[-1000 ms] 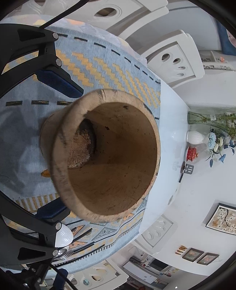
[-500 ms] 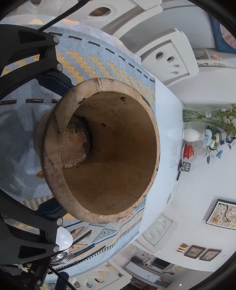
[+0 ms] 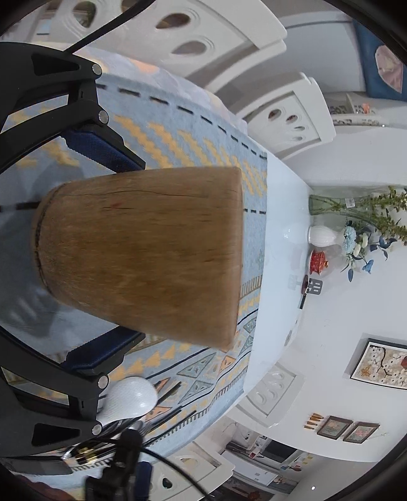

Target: Organize utensils

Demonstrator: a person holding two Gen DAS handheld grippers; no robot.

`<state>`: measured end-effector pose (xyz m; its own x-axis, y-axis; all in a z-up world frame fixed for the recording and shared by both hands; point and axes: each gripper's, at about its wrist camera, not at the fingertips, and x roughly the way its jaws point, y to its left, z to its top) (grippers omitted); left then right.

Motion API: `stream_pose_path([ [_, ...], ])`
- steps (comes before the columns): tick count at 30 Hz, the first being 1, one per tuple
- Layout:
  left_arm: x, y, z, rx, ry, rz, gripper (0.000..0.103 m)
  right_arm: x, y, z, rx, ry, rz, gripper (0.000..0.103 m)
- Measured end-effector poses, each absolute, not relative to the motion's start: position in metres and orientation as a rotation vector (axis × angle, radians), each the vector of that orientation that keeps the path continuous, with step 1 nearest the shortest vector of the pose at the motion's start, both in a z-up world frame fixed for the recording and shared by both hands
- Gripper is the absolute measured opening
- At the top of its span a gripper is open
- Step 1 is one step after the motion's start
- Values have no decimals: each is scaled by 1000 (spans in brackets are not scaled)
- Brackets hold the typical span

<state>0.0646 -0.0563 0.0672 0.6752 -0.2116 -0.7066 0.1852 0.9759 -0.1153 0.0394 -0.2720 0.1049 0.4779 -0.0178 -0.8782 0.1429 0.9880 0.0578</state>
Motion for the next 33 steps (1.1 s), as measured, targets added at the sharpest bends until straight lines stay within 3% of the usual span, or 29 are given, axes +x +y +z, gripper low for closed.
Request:
stream_pose_path([
  [17, 24, -56, 48, -3, 808, -208, 97, -13, -256, 116, 96, 1047, -77, 103],
  [27, 6, -43, 6, -59, 976, -127, 98, -42, -265, 105, 150, 1073, -104, 103],
  [33, 0, -49, 5, -10, 976, -108, 99, -51, -261, 101, 168, 1081, -103, 103],
])
